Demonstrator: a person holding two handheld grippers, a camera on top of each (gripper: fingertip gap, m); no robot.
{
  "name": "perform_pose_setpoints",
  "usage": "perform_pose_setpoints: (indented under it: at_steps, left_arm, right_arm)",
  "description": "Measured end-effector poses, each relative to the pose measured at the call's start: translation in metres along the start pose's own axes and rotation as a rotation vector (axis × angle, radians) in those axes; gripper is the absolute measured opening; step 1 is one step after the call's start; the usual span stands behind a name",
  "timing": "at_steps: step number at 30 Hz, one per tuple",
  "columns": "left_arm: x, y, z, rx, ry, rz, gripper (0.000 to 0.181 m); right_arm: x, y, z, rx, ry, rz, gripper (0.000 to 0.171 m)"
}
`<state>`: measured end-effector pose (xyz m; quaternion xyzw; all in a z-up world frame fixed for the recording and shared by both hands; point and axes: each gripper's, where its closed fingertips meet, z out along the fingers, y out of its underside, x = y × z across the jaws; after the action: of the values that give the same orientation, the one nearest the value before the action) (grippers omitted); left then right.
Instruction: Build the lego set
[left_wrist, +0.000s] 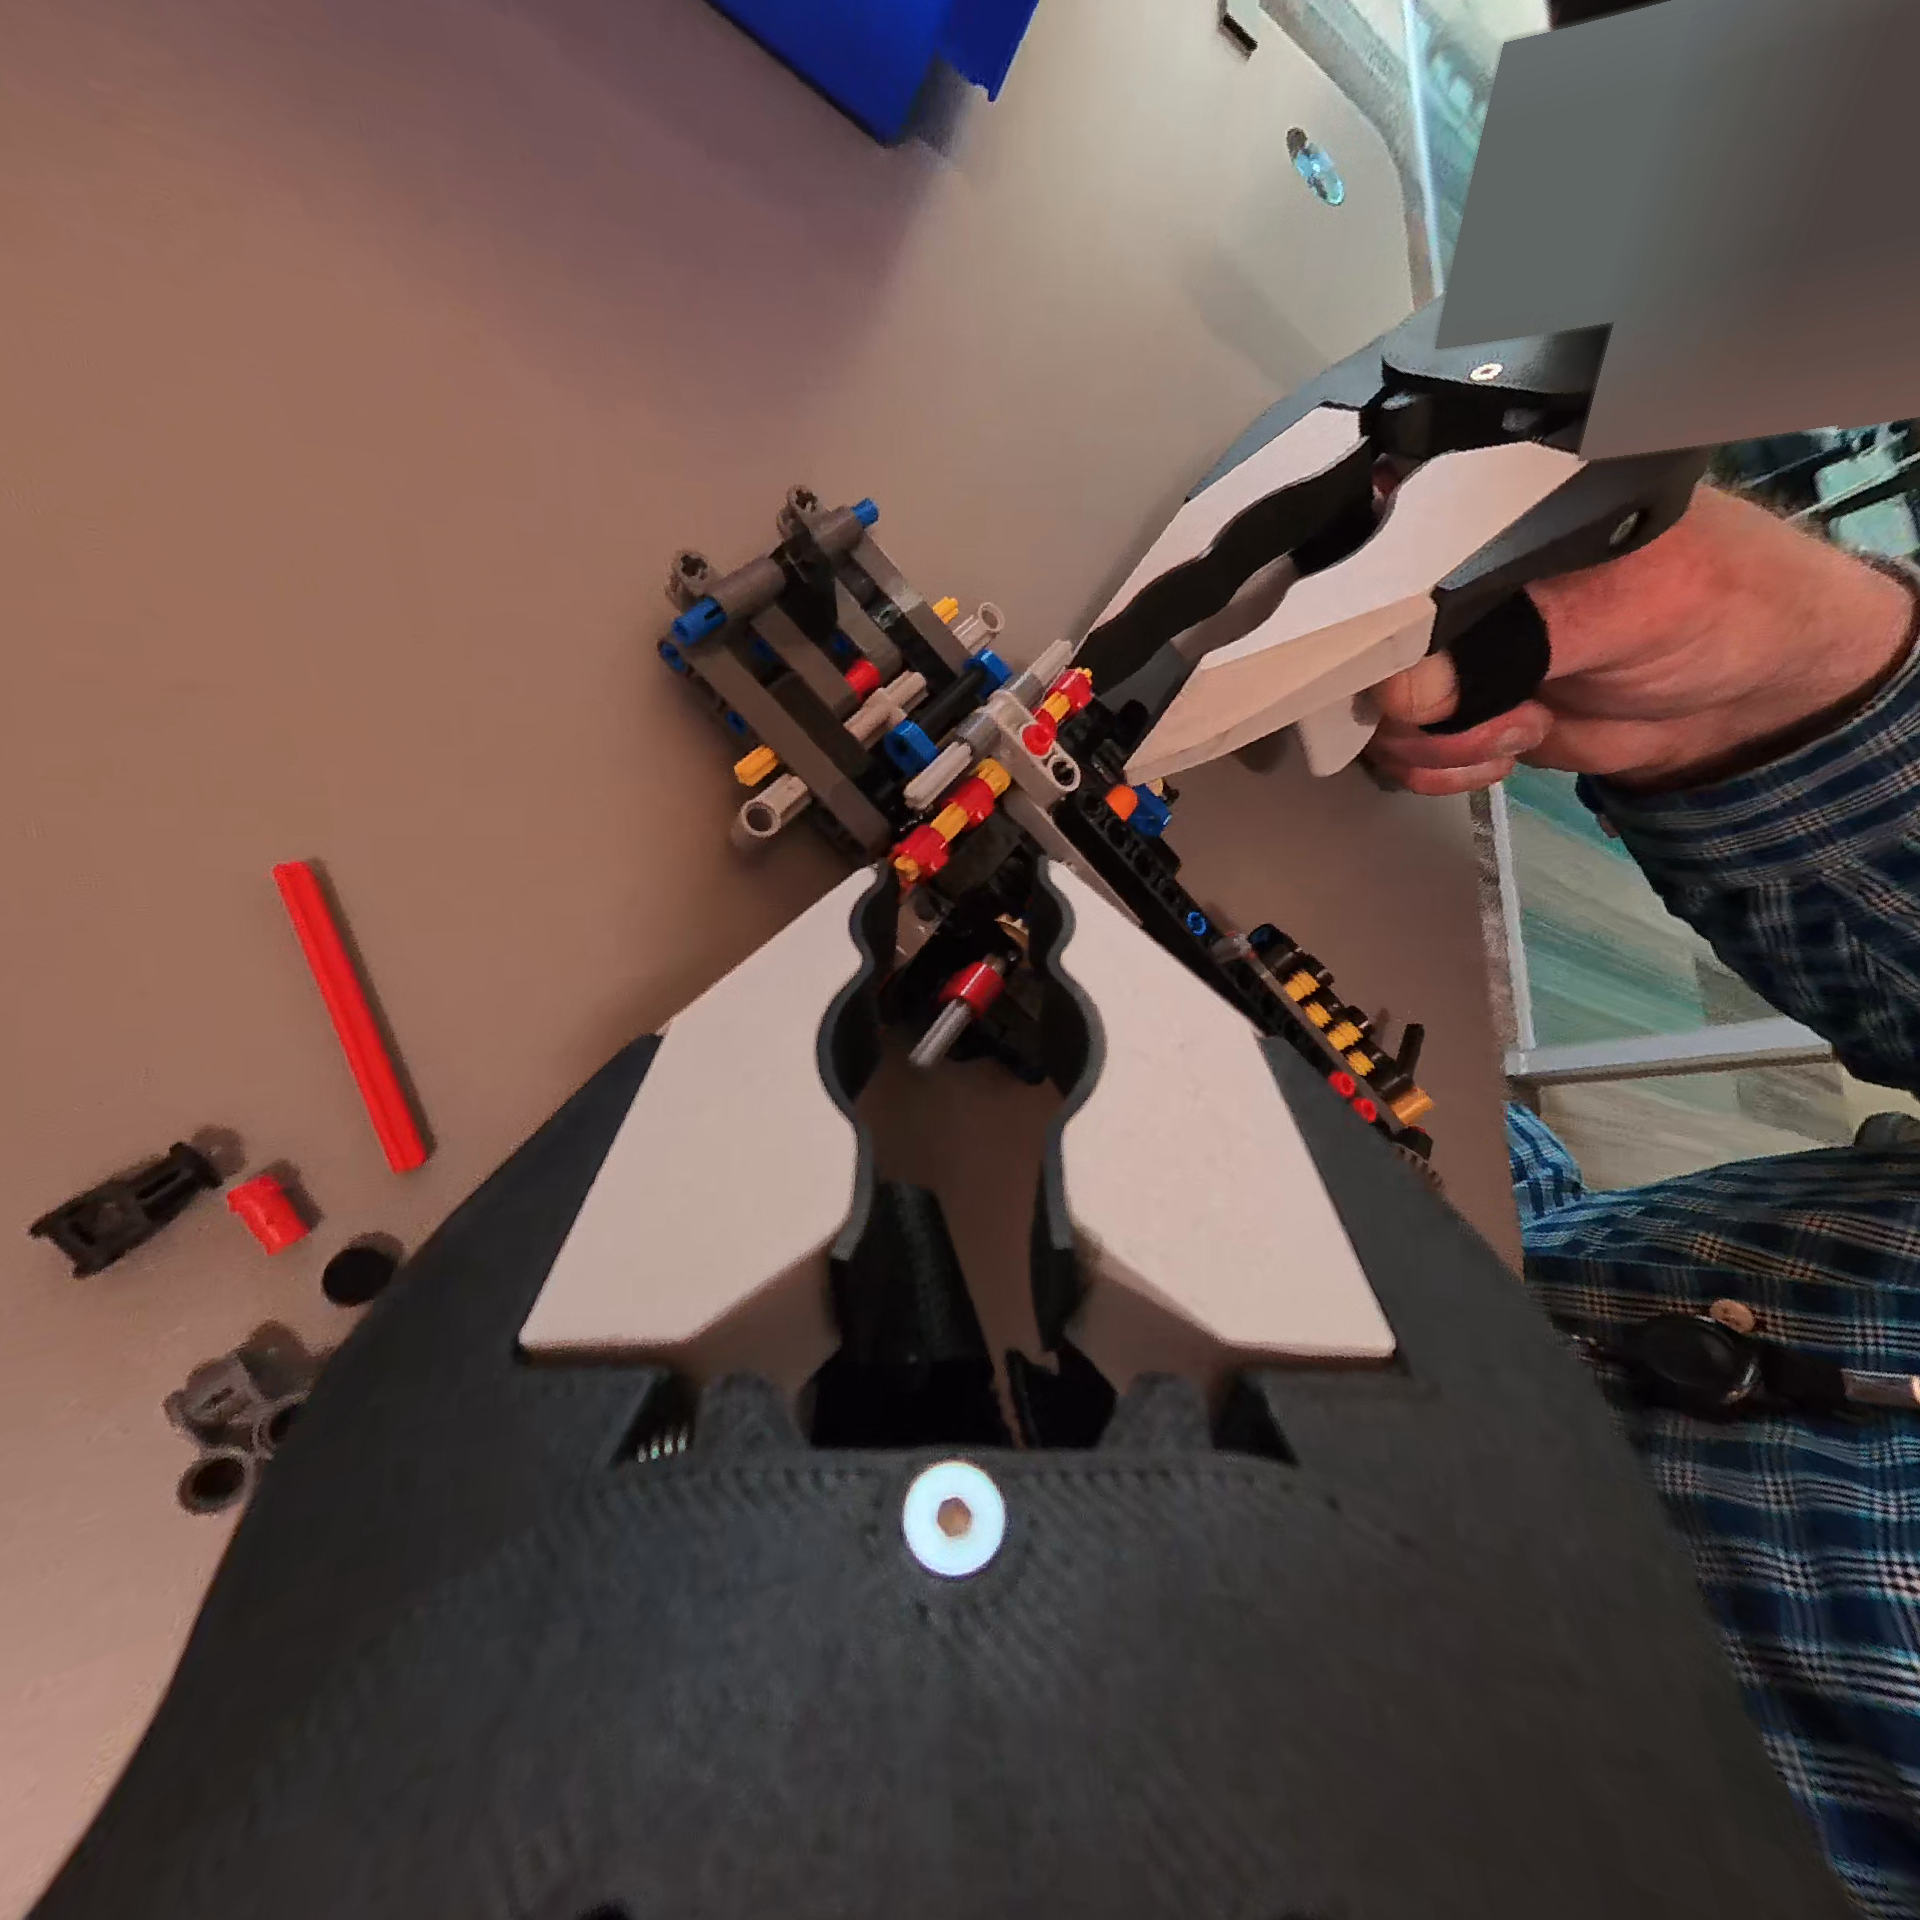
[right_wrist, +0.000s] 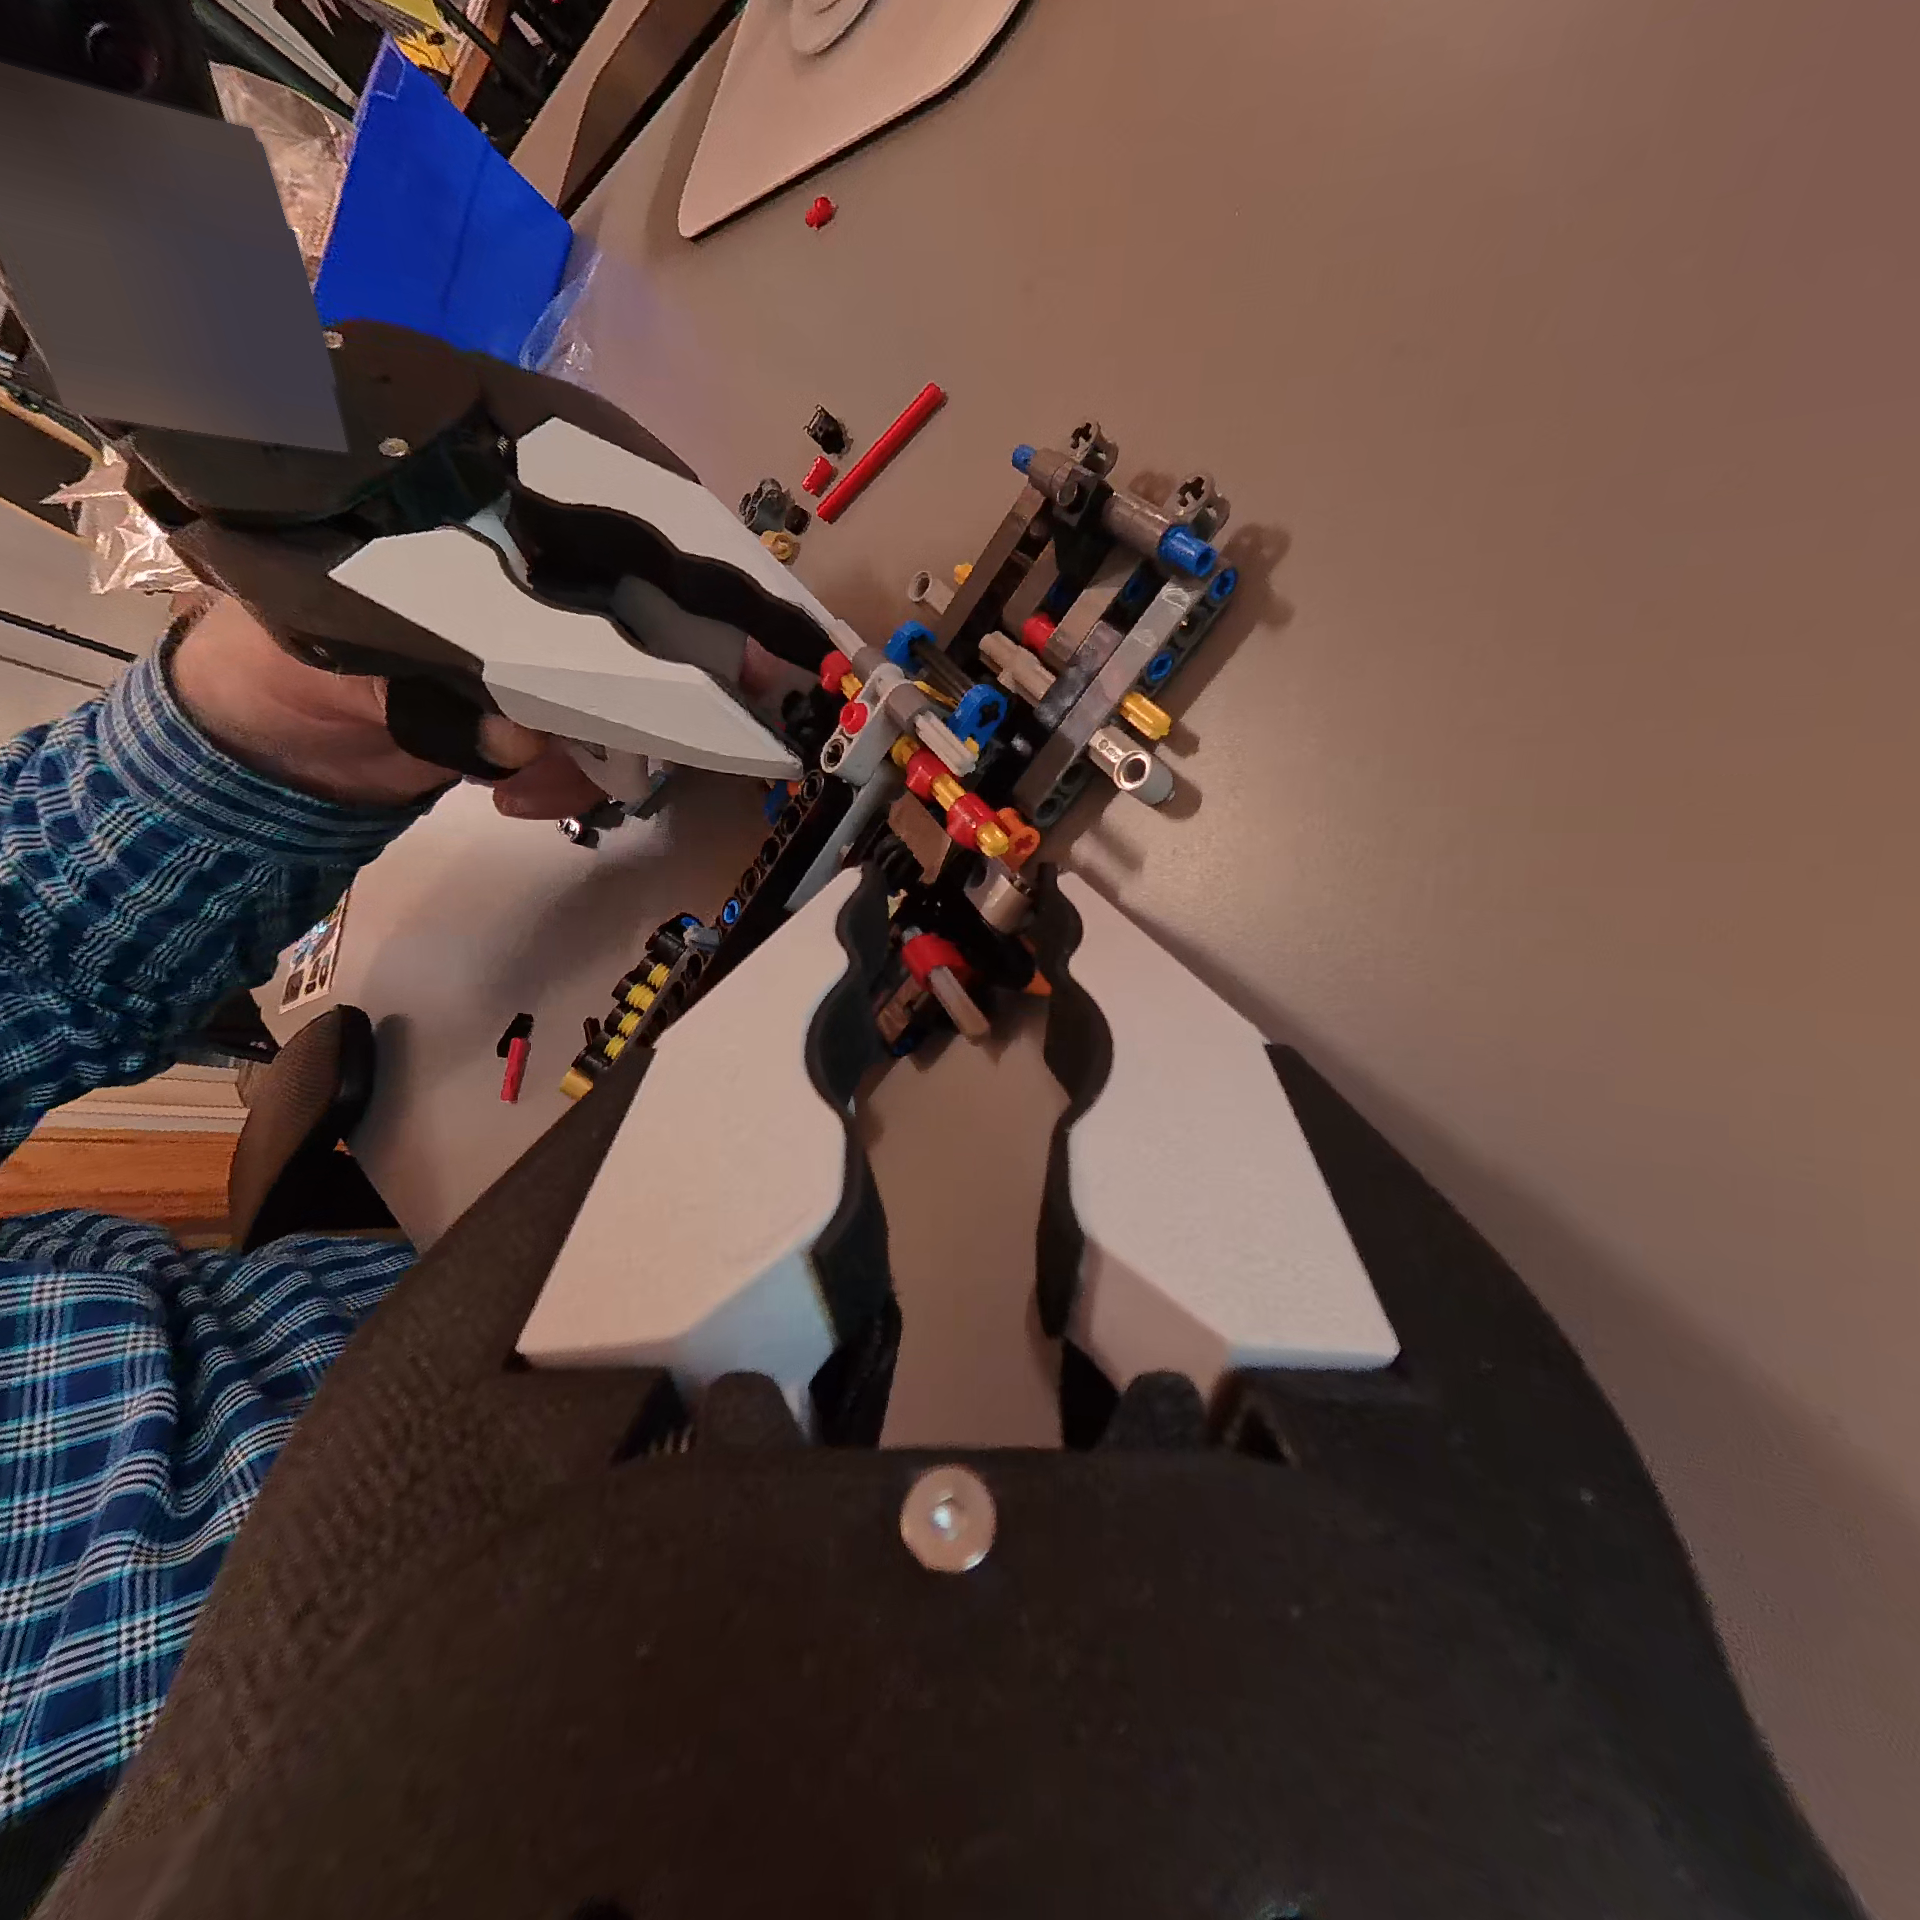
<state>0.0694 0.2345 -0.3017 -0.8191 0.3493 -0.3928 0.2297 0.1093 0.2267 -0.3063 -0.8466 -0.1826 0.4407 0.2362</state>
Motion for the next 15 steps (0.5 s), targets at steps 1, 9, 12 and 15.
perform_pose_setpoints:
  at_steps: [1,9,12,15]
  left_arm:
    - [0.0,0.0003,-0.0003,0.008,0.003,-0.013,0.025]
    - [0.0,0.0019,-0.0015,0.035,0.051,-0.076,0.022]
    - [-0.0006,0.0023,-0.002,0.03,0.076,-0.093,0.022]
    - [-0.0009,0.0026,-0.0026,0.03,0.095,-0.106,0.021]
  right_arm:
    - [-0.0001,0.0,-0.0001,0.001,0.0,-0.001,0.026]
    - [-0.0005,0.0001,-0.0008,0.001,-0.006,-0.001,0.026]
    - [-0.0005,0.0002,-0.001,0.001,-0.008,-0.001,0.026]
    - [-0.0004,0.0002,-0.0012,0.001,-0.009,0.0,0.026]
